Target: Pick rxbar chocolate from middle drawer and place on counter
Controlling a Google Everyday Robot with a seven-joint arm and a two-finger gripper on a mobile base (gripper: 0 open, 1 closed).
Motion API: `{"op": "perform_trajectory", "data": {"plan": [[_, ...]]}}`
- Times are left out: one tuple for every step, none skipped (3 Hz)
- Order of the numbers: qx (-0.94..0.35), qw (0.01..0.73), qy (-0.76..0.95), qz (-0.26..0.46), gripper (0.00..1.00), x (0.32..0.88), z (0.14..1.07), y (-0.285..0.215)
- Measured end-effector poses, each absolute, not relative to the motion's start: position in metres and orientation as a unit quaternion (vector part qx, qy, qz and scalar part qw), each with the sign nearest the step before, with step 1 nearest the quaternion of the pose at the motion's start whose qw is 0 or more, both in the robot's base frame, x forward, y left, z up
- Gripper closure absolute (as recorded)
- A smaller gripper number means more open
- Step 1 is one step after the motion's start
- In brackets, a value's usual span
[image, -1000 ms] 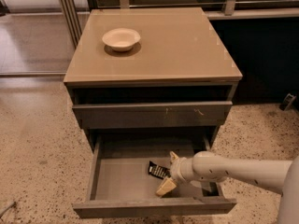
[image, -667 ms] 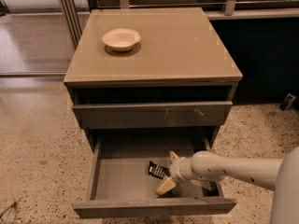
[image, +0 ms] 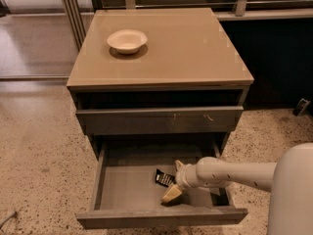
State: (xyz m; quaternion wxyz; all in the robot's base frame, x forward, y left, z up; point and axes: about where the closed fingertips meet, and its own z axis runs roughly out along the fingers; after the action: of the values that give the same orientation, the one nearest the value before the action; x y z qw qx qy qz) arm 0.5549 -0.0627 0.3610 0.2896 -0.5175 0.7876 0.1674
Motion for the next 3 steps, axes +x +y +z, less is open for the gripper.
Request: {"op": "perform_trajectory", "data": {"plan": [[-0.518,0.277,0.791,0.171,0.13,0.5549,0.3509,-0.0613],[-0.520,0.269,0.792,0.173,0.31,0.5540,0.3458,-0.0606],[-0.520,0.264,0.793,0.174,0.52,0.5532,0.3455,-0.0604]]}}
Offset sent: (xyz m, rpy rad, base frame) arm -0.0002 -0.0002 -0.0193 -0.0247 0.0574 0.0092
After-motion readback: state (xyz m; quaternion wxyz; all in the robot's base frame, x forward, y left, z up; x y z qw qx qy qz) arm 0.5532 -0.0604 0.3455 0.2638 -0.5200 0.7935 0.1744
